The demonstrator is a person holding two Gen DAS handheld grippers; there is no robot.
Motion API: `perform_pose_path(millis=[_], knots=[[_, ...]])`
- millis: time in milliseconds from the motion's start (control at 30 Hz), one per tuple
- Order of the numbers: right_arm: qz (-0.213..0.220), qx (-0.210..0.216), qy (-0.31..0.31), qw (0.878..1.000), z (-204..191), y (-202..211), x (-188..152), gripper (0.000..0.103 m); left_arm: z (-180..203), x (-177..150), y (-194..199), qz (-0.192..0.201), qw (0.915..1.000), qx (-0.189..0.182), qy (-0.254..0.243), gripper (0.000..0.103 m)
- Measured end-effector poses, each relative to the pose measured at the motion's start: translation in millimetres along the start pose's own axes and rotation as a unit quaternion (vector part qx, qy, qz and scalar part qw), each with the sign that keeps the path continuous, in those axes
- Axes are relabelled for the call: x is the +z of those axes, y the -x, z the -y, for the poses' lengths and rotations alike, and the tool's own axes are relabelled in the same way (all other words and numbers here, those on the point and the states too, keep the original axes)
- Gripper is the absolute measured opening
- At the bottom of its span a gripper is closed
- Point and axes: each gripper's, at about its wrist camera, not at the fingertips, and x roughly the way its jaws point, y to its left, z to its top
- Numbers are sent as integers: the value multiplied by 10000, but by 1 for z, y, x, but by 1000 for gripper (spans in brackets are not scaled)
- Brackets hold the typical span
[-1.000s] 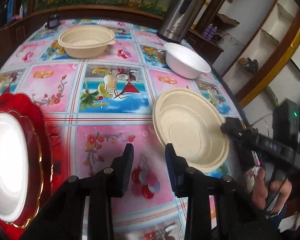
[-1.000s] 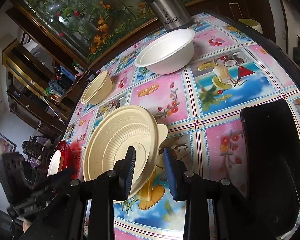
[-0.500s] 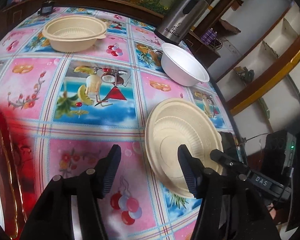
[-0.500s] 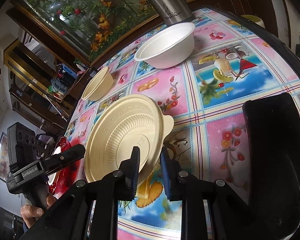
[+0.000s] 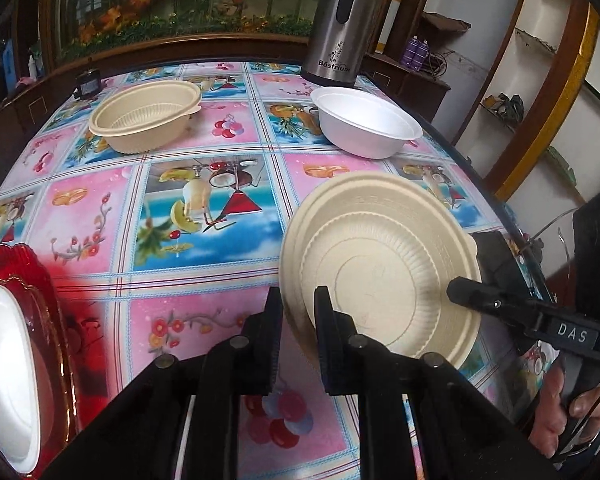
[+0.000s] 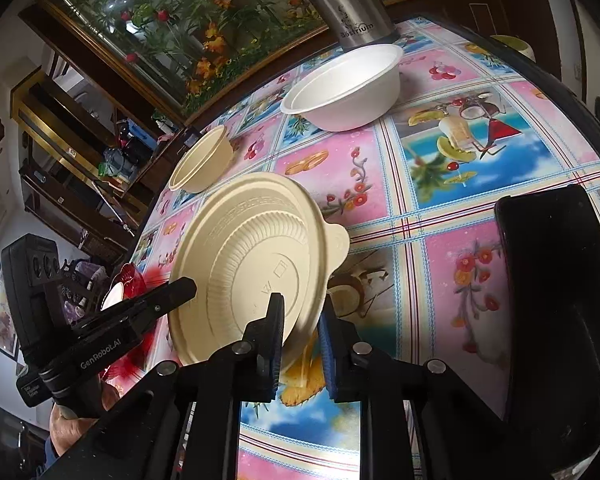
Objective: Organize plates and bowls
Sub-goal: 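Lift the beige bowl and carry it over the plate stack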
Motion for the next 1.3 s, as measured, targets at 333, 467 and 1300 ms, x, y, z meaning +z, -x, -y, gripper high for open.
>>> perform_pose_path(millis=[333, 467, 1300], knots=[[78, -81, 197, 9997, -18, 7, 3, 18, -1, -10, 16, 105, 9999, -23, -44, 17], [87, -90, 237, 9996, -23, 10, 2, 18, -2, -12, 26, 188, 9998, -21, -55, 18], [21, 125, 723, 9973, -79, 6, 1, 18, -42, -26, 80, 665, 9973, 108, 304, 23]])
